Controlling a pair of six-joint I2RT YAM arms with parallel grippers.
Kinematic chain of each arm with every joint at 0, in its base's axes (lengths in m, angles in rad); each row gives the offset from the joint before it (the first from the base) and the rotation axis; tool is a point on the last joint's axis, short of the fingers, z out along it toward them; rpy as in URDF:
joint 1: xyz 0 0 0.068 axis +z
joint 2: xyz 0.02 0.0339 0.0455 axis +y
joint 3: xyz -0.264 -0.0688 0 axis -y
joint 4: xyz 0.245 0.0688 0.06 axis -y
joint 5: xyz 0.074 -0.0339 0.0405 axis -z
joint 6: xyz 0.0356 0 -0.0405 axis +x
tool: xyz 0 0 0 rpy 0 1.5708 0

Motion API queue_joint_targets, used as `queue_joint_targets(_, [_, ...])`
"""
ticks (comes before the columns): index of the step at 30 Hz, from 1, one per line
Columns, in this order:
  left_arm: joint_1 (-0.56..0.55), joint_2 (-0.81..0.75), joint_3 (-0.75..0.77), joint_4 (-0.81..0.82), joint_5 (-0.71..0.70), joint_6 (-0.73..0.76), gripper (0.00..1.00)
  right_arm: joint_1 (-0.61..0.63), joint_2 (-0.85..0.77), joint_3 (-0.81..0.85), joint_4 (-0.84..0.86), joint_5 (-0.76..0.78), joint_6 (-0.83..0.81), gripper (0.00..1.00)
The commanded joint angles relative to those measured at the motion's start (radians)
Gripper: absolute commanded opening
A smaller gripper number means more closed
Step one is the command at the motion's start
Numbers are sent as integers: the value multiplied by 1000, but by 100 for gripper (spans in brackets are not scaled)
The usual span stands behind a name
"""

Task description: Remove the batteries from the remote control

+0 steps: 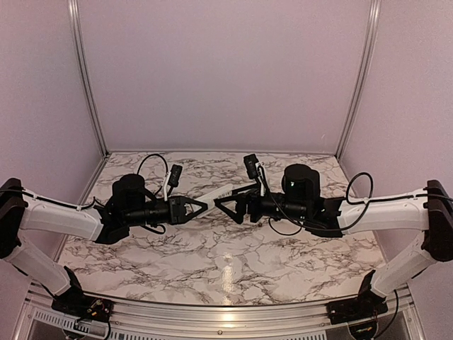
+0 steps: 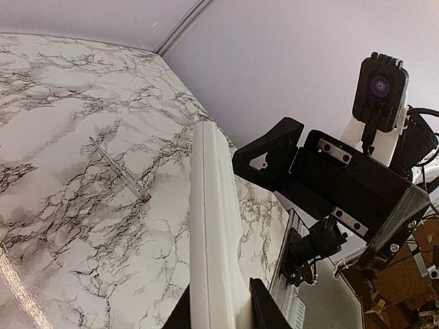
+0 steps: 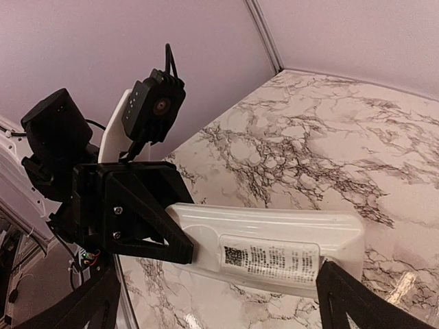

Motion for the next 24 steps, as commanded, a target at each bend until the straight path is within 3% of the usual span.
queue_joint_targets(1, [-8, -39, -15, 77, -9, -25, 0, 12, -6, 25, -53, 62, -20, 98])
queue_joint_targets(24, [-8, -41, -18, 78, -20, -18, 0, 22, 40, 79, -44, 43, -35, 98])
